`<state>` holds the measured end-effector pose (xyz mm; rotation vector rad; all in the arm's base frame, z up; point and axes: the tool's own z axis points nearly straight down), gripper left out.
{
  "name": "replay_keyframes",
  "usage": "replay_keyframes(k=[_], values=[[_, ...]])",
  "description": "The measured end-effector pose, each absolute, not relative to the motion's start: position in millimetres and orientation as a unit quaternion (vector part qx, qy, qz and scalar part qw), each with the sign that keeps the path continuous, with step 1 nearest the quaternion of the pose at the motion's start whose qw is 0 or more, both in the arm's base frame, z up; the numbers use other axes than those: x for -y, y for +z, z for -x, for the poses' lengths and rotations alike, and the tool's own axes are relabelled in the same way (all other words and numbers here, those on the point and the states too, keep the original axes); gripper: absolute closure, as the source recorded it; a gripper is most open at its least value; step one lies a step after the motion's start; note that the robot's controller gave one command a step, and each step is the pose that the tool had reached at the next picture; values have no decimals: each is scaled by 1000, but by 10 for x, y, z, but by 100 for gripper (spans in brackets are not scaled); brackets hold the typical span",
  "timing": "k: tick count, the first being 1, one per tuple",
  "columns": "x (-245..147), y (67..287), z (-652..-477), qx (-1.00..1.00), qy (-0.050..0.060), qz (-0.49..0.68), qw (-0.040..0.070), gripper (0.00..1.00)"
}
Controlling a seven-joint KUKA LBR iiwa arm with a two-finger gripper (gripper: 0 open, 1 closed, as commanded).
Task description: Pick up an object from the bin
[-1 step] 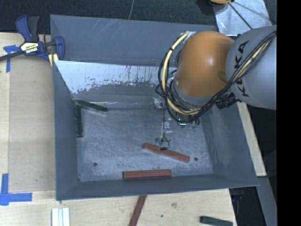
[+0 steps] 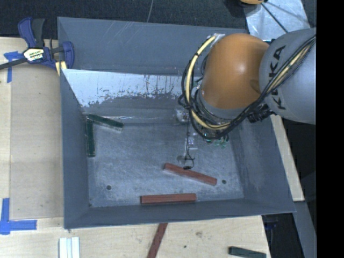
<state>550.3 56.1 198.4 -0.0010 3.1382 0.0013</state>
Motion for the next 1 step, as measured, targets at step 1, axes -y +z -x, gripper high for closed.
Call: replay_keyframes(k=[1], values=[[-355, 1481, -5263, -1000, 0, 21, 5, 0]])
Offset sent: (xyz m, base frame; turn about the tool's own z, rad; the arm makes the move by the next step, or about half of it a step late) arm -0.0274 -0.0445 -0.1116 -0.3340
